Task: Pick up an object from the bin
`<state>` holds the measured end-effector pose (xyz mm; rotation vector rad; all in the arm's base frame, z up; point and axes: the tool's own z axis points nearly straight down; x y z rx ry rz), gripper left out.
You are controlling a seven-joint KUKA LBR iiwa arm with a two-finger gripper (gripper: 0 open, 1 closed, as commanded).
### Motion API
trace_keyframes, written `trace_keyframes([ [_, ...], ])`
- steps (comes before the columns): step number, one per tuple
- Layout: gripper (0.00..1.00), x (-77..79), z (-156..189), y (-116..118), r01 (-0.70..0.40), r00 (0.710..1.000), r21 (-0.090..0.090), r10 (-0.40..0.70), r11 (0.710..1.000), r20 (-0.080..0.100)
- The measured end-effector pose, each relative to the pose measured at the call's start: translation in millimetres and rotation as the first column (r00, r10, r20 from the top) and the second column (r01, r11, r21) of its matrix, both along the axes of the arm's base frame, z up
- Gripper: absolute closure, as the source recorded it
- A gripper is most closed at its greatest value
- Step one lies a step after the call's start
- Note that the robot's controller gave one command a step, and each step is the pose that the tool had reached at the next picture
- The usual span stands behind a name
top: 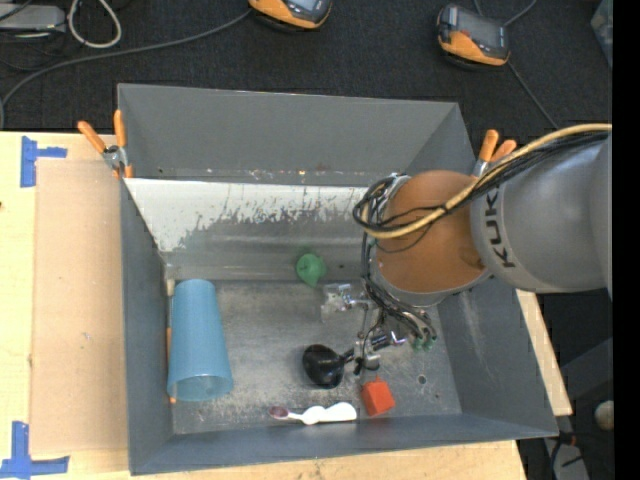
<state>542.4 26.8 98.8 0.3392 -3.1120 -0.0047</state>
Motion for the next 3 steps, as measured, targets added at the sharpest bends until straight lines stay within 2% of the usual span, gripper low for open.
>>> trace_keyframes([
  [1, 0.00, 4.3, -29.8, 11.5, 0.115, 0.993, 0.001, -0.115, 0.993, 0.006],
  [2, 1.00, 1.6, -28.6, 5.4, 0.052, 0.999, 0.001, -0.052, 0.999, 0.002],
  [3, 1.00, 1.6, -28.6, 5.3, 0.052, 0.999, 0.001, -0.052, 0.999, 0.002],
])
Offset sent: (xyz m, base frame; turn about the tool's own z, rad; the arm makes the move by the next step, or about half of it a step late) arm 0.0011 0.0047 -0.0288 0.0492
